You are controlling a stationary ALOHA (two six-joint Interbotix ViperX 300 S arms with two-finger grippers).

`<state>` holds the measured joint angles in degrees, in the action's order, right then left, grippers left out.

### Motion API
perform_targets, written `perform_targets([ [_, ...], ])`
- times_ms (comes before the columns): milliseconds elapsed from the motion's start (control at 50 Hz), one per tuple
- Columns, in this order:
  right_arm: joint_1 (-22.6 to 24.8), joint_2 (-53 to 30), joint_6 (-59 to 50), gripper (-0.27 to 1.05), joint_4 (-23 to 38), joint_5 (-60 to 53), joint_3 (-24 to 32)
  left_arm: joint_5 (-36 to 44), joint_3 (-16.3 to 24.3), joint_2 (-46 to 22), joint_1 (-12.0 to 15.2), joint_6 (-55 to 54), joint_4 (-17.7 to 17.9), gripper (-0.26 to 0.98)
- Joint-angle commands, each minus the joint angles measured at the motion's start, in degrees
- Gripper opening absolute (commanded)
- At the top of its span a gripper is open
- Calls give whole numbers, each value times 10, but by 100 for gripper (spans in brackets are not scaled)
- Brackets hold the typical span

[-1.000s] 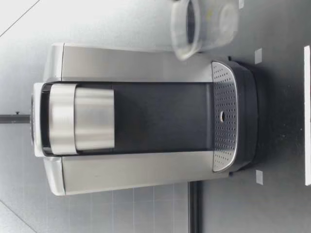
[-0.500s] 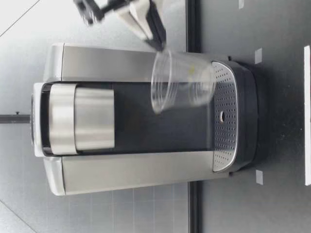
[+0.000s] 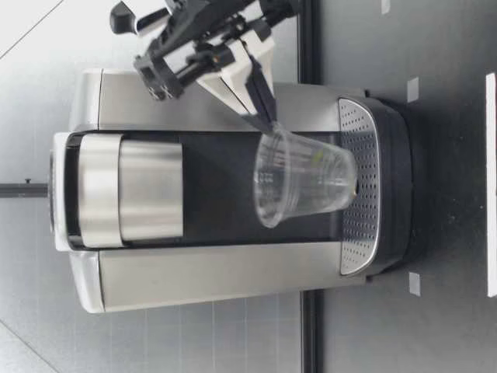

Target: Place the coffee capsule inside the capsule container, then place the cup onto the center of the cup tray, then push the 'Hot Water' and 'Travel Mug' buttons.

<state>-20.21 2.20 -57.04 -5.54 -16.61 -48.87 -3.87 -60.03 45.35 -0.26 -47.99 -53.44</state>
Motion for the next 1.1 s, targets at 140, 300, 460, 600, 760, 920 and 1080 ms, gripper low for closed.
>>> perform_targets([
  [140,1,-3,2,4,1,-3,20,18,2,4,1,-1,2,50],
  [300,-4,-3,2,4,1,11,21,19,0,6,1,-1,2,50],
  [460,-8,-6,1,4,1,18,23,19,-1,7,1,-1,2,50],
  [600,-9,-14,2,5,1,18,29,23,-1,7,1,-1,2,50],
  [760,-9,-24,3,5,1,20,41,24,-1,7,1,-1,2,50],
  [920,-9,-26,4,12,1,31,45,24,-2,8,1,-1,2,50],
  [1080,-9,-25,3,25,1,39,46,25,-3,7,1,-1,3,50],
])
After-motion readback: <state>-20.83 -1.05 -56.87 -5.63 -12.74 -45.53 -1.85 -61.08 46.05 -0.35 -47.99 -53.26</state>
